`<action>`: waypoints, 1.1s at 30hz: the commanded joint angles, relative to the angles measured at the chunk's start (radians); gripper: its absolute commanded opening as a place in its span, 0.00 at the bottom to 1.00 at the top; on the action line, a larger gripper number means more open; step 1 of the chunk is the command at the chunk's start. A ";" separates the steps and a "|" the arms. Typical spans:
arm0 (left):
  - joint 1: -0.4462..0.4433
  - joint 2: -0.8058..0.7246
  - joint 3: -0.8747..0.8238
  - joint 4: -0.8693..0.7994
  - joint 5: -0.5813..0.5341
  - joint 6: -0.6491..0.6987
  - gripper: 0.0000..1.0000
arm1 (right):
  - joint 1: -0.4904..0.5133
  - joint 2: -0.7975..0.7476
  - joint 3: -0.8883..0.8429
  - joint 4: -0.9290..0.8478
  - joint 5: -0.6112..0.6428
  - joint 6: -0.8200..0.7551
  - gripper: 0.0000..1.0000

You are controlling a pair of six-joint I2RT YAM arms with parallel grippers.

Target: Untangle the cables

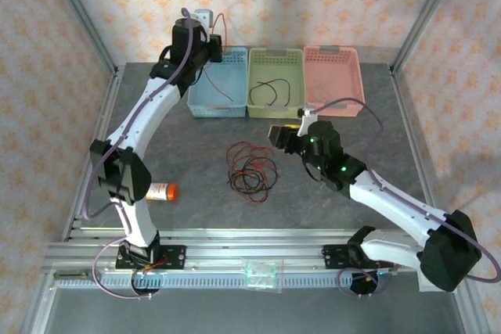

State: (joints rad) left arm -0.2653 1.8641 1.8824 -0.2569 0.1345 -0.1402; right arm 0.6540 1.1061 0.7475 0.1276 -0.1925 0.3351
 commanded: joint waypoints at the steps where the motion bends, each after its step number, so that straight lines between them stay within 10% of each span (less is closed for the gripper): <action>1: 0.014 0.080 0.076 0.028 0.047 -0.007 0.00 | 0.011 -0.026 0.059 0.014 -0.039 -0.045 0.56; 22: 0.058 0.521 0.393 -0.154 0.022 -0.032 0.00 | 0.012 -0.046 0.066 -0.039 0.046 -0.073 0.56; 33: 0.063 0.464 0.343 -0.176 0.031 -0.007 0.66 | 0.018 -0.056 0.034 -0.047 0.079 -0.049 0.56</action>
State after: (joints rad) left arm -0.2131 2.4111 2.2509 -0.4309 0.1650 -0.1551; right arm 0.6624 1.0649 0.7933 0.0883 -0.1513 0.2760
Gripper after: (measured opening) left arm 0.647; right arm 0.556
